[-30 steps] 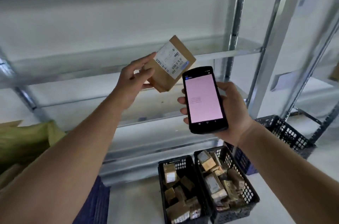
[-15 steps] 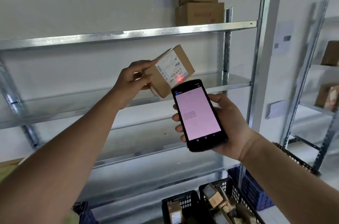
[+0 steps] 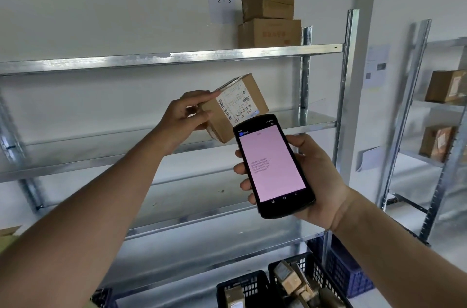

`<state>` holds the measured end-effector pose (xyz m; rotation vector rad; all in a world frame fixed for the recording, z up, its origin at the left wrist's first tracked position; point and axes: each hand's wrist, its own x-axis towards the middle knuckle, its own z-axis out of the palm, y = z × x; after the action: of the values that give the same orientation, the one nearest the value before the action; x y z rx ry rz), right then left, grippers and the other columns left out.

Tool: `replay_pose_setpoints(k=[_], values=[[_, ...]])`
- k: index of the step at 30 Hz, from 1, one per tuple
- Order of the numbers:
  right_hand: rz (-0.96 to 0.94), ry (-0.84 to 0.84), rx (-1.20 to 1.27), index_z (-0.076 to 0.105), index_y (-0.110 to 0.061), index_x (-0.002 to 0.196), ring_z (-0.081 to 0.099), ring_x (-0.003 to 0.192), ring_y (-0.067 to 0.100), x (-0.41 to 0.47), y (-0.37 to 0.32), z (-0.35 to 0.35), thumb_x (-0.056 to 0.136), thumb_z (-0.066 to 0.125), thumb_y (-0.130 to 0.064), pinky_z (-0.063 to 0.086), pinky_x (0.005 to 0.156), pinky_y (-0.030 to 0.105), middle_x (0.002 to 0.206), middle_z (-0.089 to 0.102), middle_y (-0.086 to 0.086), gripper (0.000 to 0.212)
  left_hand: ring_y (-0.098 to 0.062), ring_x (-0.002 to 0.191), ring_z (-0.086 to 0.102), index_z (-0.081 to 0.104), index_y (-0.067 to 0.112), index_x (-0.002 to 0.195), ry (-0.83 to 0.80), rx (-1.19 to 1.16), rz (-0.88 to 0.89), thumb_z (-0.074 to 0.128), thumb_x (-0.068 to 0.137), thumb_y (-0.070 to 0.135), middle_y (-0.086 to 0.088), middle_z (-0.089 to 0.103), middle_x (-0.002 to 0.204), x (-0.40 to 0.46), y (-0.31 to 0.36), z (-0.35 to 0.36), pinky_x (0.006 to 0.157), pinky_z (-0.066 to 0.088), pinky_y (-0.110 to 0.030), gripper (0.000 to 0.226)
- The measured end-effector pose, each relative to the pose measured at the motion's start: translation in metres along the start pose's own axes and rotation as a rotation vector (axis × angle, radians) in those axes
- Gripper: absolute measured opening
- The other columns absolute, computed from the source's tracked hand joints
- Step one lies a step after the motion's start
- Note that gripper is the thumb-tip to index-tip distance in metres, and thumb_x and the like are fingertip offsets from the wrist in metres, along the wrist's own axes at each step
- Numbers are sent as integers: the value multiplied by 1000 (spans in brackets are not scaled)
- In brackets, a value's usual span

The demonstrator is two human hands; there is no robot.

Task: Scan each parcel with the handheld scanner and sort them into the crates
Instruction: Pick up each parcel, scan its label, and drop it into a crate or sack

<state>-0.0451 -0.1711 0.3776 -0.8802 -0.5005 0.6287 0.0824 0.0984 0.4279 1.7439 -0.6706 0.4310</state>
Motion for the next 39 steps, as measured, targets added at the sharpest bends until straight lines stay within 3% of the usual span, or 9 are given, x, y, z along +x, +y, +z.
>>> replay_pose_setpoints(k=[5,10,14,20,25,28,33,37,39], values=[[-25,-28,-18,53,-2,152,68,99,41,2,5,3,99,44,-53,59,85,49,127,66,28,74,-28,129,61,71,43,134,68,58,-56,66,103,9,0,59,141,-10,-3,2,94,64,-46,47],[-105,44,-55,61,-10,146,70,97,40,35,25,21,102,34,-55,61,88,50,126,70,27,69,-21,128,62,67,40,140,366,-101,-257,63,106,15,7,63,140,-54,-16,-13,90,64,-50,42],[-91,45,13,59,-9,148,72,96,39,83,69,35,104,31,-53,60,91,53,125,69,26,68,-23,122,67,67,36,140,581,-131,-379,64,106,17,1,64,142,-126,-37,-43,76,67,-47,40],[65,-68,148,55,-4,150,73,89,37,157,161,69,101,32,-51,62,78,42,124,68,27,72,-34,120,69,67,38,137,794,-30,-584,68,103,28,-7,67,140,-233,-57,-122,70,66,-42,36],[157,-39,121,68,-7,131,70,100,40,236,239,104,99,30,-52,59,90,47,122,72,23,67,-27,112,69,64,37,141,905,52,-714,62,107,22,3,69,125,-298,-96,-216,83,64,-50,38],[197,-33,114,59,-7,142,64,107,40,290,289,127,89,41,-55,51,98,49,125,69,23,74,-26,113,66,62,40,142,929,70,-812,59,108,23,6,67,123,-336,-139,-275,91,61,-55,38],[277,41,131,57,-4,147,65,105,41,365,365,155,98,31,-53,53,97,51,128,68,24,74,-31,117,64,64,45,138,974,-3,-1000,60,108,22,4,62,133,-397,-206,-363,100,55,-62,38],[325,82,104,65,-9,137,70,97,40,398,399,171,101,26,-51,63,83,47,125,71,28,67,-25,106,65,63,40,142,1075,-65,-1078,60,108,24,0,61,136,-425,-243,-412,74,60,-46,37],[342,124,79,63,-10,141,70,100,41,410,409,175,102,27,-51,63,83,47,128,69,30,67,-28,112,60,59,41,146,1130,-80,-1101,59,109,29,0,57,142,-431,-258,-435,72,60,-47,39]])
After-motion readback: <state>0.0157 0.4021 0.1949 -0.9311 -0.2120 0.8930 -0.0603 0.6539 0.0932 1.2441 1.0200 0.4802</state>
